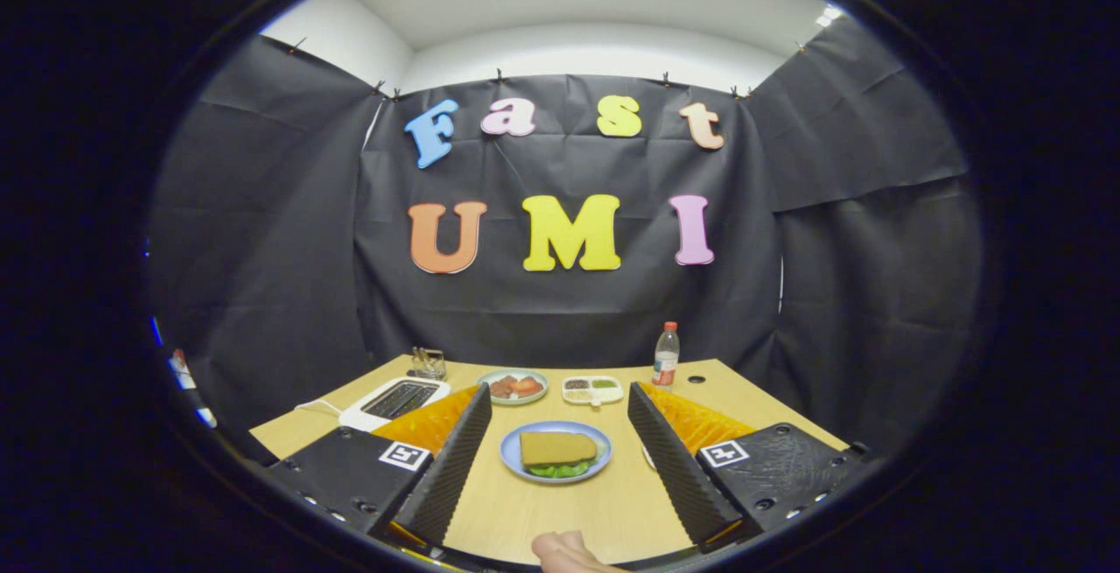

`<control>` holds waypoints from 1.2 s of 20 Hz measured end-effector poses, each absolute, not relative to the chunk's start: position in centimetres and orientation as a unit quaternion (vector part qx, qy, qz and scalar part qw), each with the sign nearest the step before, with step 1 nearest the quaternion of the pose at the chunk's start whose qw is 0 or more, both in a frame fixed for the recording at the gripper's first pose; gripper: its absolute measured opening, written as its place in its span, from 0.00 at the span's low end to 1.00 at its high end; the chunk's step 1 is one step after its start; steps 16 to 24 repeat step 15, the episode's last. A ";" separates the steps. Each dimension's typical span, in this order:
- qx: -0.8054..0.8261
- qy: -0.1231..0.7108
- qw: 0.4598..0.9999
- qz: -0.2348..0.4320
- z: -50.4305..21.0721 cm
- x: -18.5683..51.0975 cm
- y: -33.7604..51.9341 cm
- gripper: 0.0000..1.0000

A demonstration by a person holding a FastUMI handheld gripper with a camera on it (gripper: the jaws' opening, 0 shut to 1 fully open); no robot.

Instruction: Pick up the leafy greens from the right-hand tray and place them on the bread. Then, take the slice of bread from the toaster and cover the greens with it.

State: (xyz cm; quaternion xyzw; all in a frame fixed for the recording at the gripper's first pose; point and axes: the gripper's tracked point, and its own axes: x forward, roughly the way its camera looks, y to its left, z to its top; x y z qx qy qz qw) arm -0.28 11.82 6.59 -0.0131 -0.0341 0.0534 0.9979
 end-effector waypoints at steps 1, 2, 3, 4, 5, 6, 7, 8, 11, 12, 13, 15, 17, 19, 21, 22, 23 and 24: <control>-0.014 -0.033 0.998 0.054 6.4 -0.4 11.8 0.96; -0.015 -0.033 0.998 0.055 6.4 -0.7 11.8 0.96; -0.015 -0.033 0.998 0.055 6.4 -0.8 11.8 0.96; -0.016 -0.031 0.998 0.055 6.3 -0.9 11.8 0.96; -0.015 -0.028 0.998 0.055 6.0 -0.9 11.8 0.96; -0.016 -0.026 0.998 0.055 5.8 -0.9 11.7 0.96; -0.018 -0.023 0.998 0.052 5.7 -1.0 11.5 0.96; -0.018 -0.023 0.998 0.051 5.6 -1.2 11.3 0.96; -0.017 -0.017 0.999 0.043 5.1 -1.3 10.6 0.96; -0.016 -0.014 0.999 0.042 4.9 -1.3 10.4 0.96; -0.015 -0.012 0.999 0.041 4.6 -1.4 10.3 0.96; -0.014 -0.008 0.999 0.039 4.4 -1.4 10.0 0.96; -0.014 -0.008 0.999 0.039 4.4 -1.4 10.0 0.96; -0.014 -0.008 0.999 0.039 4.4 -1.4 10.0 0.96; -0.014 -0.008 0.999 0.039 4.4 -1.4 10.0 0.96; -0.014 -0.008 0.999 0.039 4.4 -1.4 10.0 0.96; -0.014 -0.008 0.999 0.039 4.4 -1.4 10.0 0.96; -0.014 -0.008 0.999 0.039 4.4 -1.4 10.0 0.96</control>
